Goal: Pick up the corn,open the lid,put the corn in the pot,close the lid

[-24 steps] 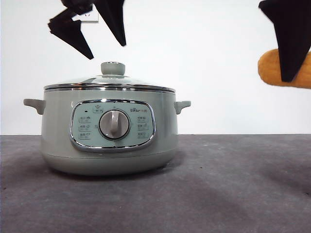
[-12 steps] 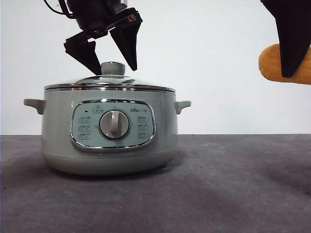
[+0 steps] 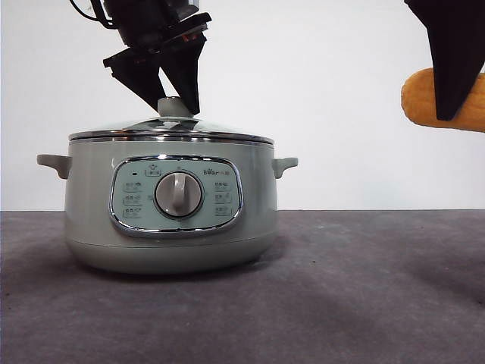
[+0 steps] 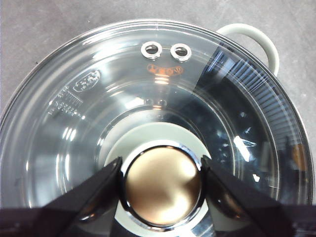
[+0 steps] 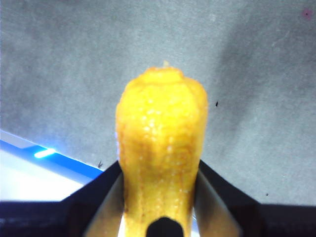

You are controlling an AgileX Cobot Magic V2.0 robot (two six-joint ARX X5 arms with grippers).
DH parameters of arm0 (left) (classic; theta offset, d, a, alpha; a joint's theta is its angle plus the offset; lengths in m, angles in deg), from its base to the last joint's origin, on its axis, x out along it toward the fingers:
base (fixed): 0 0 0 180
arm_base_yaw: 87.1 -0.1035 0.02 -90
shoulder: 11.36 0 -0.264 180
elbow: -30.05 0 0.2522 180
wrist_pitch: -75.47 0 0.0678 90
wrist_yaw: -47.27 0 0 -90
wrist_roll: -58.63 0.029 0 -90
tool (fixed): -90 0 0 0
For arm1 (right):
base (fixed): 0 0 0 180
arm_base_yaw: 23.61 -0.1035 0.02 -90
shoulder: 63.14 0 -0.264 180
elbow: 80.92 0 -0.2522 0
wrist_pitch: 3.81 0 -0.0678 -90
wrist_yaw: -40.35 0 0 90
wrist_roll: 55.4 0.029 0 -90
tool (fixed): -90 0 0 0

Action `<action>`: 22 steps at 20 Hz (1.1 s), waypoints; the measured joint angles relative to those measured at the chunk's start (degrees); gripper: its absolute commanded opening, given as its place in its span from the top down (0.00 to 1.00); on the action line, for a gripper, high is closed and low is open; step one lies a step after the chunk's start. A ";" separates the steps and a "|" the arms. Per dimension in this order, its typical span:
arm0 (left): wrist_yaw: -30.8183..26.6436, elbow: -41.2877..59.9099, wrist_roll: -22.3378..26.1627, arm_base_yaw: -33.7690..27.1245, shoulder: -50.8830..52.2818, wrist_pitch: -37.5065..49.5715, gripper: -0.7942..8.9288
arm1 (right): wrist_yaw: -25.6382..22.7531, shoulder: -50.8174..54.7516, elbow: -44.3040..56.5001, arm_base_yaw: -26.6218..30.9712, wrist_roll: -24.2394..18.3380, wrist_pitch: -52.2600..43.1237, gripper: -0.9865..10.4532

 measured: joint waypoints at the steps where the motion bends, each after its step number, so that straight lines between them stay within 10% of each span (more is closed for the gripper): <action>1: -0.68 0.00 0.15 0.00 -0.02 0.00 0.93 | 0.00 0.00 0.00 0.00 0.02 0.00 0.92; 12: -2.51 0.44 1.62 -0.76 5.53 -0.04 0.93 | 0.04 -0.13 -1.86 0.00 2.60 -5.07 0.92; 22: -3.43 0.44 2.01 -12.66 17.73 -2.51 0.93 | 5.07 -16.76 -29.35 0.00 2.47 -9.27 0.92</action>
